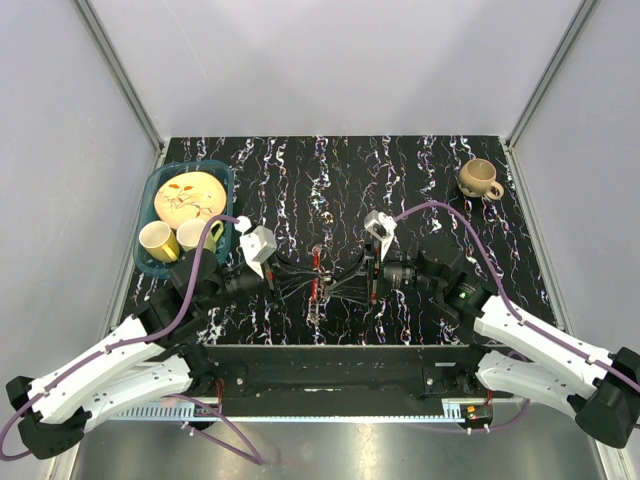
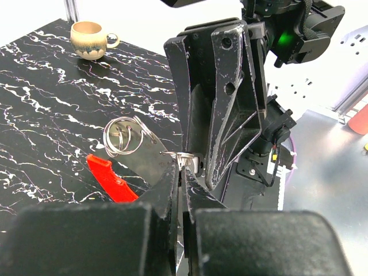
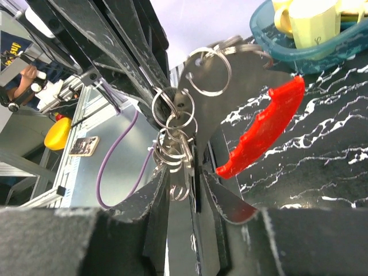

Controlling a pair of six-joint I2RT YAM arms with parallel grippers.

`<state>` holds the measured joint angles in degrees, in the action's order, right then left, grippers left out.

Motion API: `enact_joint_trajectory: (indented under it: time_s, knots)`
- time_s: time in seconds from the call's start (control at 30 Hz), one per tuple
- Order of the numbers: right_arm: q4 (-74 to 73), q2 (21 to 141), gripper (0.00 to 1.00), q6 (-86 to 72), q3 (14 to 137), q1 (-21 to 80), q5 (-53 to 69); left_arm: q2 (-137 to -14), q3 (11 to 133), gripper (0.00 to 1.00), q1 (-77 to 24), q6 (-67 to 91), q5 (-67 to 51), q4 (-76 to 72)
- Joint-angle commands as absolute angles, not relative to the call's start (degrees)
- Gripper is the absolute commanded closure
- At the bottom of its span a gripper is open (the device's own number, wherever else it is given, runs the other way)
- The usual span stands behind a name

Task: Remove the keys from the keyring

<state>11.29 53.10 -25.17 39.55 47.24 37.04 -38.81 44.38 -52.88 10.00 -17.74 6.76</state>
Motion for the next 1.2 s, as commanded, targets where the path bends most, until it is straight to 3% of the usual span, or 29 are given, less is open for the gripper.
enact_joint_trajectory:
  time_s: [0.0, 0.07, 0.23, 0.67, 1.17]
  knots:
    - [17.8, 53.3, 0.69, -25.9, 39.7, 47.3, 36.9, -38.6, 45.0, 1.00, -52.9, 11.0, -17.5, 2.0]
    - [19.2, 53.4, 0.70, -25.8, 39.4, 47.3, 37.0, -38.8, 45.0, 1.00, -52.9, 11.5, -17.9, 1.6]
    - [20.3, 53.4, 1.00, -26.3, 39.2, 47.3, 38.1, -38.3, 44.9, 1.00, -52.9, 11.6, -16.0, 2.2]
    - [8.9, 54.4, 1.00, -24.2, 47.9, 47.2, 38.2, -40.2, 46.6, 1.00, -52.9, 6.5, -7.1, 10.5]
    - [3.8, 60.6, 1.00, -28.3, 53.8, 47.3, 37.6, -39.0, 44.0, 1.00, -53.0, 4.2, -8.3, 9.9]
